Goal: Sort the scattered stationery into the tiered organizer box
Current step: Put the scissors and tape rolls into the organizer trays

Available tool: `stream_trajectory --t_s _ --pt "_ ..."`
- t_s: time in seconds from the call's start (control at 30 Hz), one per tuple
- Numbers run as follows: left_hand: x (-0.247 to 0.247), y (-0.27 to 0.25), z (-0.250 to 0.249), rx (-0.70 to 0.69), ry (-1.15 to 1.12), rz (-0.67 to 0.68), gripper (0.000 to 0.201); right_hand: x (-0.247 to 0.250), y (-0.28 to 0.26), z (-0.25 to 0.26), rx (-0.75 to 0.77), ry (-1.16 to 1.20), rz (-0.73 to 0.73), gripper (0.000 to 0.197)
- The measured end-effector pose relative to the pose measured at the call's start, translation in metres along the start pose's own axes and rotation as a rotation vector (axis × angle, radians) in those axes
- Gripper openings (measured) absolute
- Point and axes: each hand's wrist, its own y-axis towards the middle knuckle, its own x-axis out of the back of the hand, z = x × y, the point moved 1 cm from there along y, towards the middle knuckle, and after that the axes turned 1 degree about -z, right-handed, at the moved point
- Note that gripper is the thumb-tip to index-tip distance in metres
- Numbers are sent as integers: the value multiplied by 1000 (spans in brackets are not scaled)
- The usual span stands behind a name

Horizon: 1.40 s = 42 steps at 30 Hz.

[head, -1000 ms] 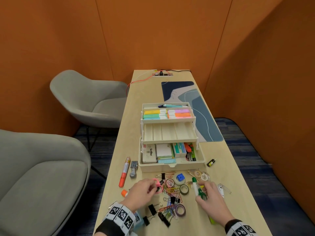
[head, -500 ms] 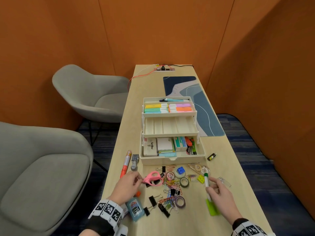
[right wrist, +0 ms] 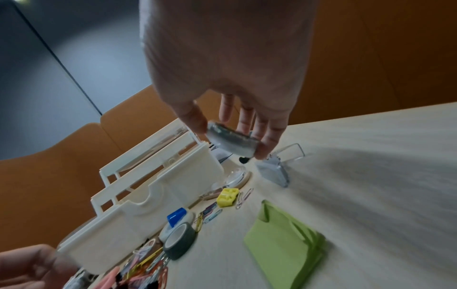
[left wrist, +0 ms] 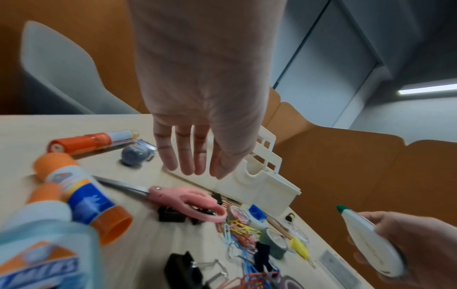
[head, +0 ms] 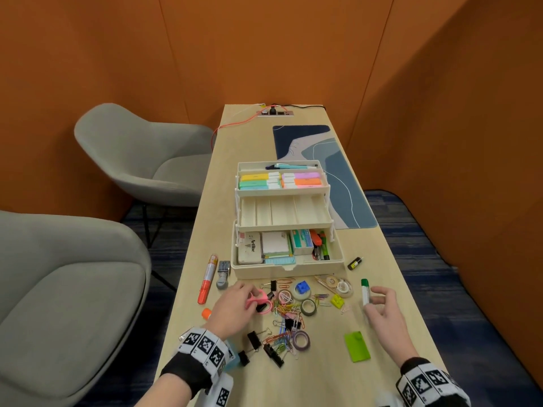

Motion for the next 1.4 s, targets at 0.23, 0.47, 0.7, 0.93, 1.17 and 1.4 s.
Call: stream_trajectory --t_s 0.23,0.47,0.7,0.93,1.17,1.4 --pt "-32 6 -61 -226 56 99 27 10 -5 -20 -92 28 -62 20" --pt "-67 54 -138 -372 328 175 43 21 -20 -31 -64 -66 -28 36" --pt "-89 100 -162 -438 676 302 63 43 -22 -34 -68 -94 13 39" --pt "-92 111 -170 -434 747 311 38 54 1 -23 -187 -15 90 29" --pt "-66 86 -155 -442 610 174 55 32 30 -20 -191 -413 104 60" --pt "-20 43 -111 -283 298 -78 65 6 33 -19 -96 -722 119 47"
